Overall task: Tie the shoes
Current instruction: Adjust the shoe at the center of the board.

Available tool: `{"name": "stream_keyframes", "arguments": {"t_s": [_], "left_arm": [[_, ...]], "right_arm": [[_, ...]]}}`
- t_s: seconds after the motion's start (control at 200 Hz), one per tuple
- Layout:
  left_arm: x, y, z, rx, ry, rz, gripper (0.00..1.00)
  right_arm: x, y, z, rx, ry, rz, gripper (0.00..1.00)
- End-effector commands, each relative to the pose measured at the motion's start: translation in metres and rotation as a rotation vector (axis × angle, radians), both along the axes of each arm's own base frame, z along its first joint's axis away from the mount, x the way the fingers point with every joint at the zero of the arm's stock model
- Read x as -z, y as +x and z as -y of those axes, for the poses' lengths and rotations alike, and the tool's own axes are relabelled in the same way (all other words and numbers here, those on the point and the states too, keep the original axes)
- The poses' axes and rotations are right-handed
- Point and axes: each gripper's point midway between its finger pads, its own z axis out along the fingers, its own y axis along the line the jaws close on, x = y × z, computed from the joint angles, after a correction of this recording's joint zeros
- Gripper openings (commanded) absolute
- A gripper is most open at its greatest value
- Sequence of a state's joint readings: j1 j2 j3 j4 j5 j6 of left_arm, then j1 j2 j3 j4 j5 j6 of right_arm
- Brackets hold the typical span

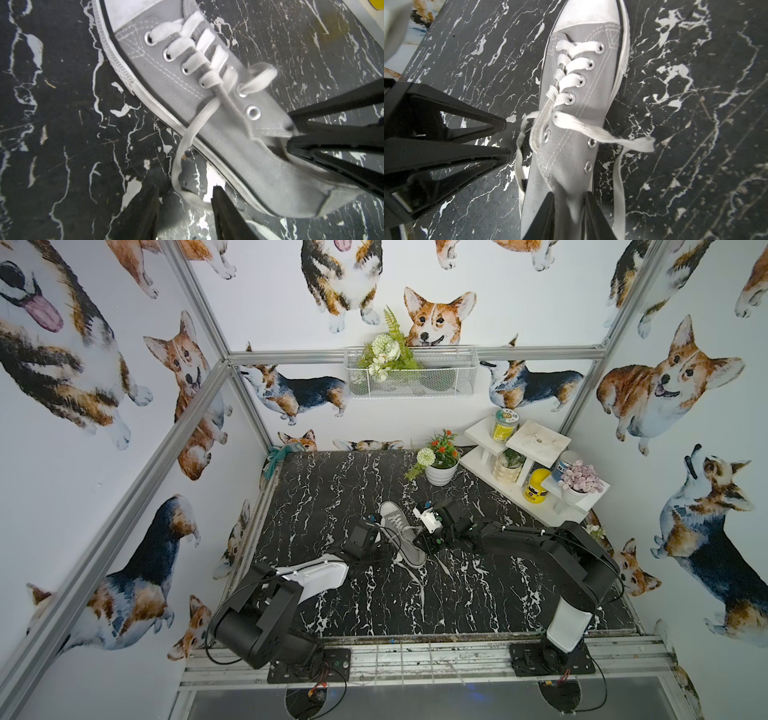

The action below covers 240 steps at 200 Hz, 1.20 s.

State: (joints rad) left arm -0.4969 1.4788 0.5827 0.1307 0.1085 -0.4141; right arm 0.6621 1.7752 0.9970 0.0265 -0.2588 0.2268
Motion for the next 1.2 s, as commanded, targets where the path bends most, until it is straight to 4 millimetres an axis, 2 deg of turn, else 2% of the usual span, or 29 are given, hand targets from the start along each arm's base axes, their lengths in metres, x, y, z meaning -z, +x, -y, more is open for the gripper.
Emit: {"name": "stream_keyframes", "arguments": {"t_s": [0.0, 0.29, 0.43, 0.646, 0.861, 1.001, 1.196], "left_arm": [[-0.003, 0.010, 0.004, 0.008, 0.004, 0.034, 0.42], [0.010, 0.012, 0.006, 0.016, 0.033, 0.016, 0.31], [0.014, 0.013, 0.008, 0.024, 0.040, 0.014, 0.25], [0.017, 0.017, 0.010, 0.038, 0.049, 0.017, 0.15], [0.017, 0.030, 0.002, 0.003, 0.092, 0.027, 0.00], [0.012, 0.038, -0.013, -0.045, 0.120, 0.043, 0.00], [0.002, 0.044, -0.026, -0.081, 0.127, 0.064, 0.00]], "right_arm": [[0.003, 0.002, 0.008, 0.032, -0.039, 0.011, 0.21], [-0.008, -0.006, 0.023, 0.133, 0.008, 0.015, 0.00], [-0.015, -0.015, 0.031, 0.207, 0.083, -0.009, 0.00], [-0.029, -0.031, 0.031, 0.283, 0.227, -0.037, 0.00], [-0.031, -0.042, 0.015, 0.262, 0.296, -0.072, 0.00], [-0.027, -0.046, 0.010, 0.236, 0.297, -0.093, 0.03], [-0.030, -0.056, 0.014, 0.181, 0.257, -0.079, 0.16]]}}
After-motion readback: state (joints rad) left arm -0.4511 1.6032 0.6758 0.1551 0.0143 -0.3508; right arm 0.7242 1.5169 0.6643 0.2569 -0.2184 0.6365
